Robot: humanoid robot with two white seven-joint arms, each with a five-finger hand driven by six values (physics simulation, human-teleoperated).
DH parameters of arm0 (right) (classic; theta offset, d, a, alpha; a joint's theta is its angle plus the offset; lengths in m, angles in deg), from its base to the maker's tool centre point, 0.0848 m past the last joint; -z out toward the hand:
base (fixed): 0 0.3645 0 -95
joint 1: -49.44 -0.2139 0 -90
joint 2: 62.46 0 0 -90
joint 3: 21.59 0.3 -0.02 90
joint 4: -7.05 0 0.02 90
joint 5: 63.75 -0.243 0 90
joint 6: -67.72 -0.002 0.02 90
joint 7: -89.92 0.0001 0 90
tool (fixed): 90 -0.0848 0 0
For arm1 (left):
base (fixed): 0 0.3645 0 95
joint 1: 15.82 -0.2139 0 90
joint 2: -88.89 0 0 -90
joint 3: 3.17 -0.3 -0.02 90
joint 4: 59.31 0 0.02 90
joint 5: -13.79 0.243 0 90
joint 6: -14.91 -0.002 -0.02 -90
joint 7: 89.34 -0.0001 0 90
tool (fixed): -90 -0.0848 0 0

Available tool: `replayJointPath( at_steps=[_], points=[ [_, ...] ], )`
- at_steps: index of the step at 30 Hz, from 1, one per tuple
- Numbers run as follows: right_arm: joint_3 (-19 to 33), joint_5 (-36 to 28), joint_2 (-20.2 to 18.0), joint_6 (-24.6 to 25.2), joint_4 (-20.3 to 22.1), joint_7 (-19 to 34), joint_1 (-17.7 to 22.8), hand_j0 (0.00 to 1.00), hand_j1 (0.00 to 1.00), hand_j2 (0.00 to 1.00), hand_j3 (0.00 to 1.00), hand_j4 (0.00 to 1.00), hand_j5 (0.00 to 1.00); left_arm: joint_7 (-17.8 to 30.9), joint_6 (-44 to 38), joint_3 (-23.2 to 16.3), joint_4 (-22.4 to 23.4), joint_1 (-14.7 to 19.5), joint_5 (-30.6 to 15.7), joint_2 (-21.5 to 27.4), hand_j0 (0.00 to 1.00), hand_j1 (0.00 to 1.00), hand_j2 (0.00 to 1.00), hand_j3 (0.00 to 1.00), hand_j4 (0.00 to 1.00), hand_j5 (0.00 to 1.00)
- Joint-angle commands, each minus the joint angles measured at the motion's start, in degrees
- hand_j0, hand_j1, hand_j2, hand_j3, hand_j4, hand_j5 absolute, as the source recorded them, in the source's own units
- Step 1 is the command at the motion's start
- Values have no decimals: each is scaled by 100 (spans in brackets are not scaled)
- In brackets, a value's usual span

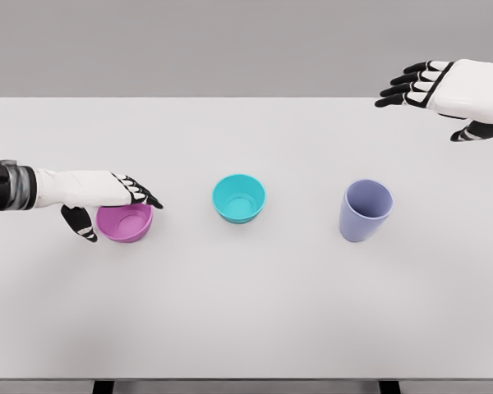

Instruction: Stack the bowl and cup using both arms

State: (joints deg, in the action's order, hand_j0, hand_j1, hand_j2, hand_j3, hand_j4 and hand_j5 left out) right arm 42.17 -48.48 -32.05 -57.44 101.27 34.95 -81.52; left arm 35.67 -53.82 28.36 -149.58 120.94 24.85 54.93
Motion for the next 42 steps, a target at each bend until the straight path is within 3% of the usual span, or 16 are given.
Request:
replayJointPath(
  at_steps=[1,6,35,39,42],
  points=[
    [5,-25,-9,16,0,-3,0,100,100,100,100,100,100,-1,-9,2,0,0,-16,4,100,100,100,100,100,100],
    [14,-25,0,16,0,-3,-26,100,100,100,100,100,100,-1,-9,11,202,9,72,-84,100,100,100,100,100,100],
    [31,-25,0,16,0,-3,-26,100,100,100,100,100,100,-1,-26,29,194,-9,98,-172,100,100,100,100,100,100],
    [31,-25,0,16,0,-3,-18,100,100,100,100,100,100,-1,-17,29,194,-18,89,-163,85,85,85,85,85,85],
    [23,-25,0,16,0,-3,-9,100,100,100,100,100,100,-1,-9,29,194,-18,81,-163,81,81,81,81,81,81]
  ],
)
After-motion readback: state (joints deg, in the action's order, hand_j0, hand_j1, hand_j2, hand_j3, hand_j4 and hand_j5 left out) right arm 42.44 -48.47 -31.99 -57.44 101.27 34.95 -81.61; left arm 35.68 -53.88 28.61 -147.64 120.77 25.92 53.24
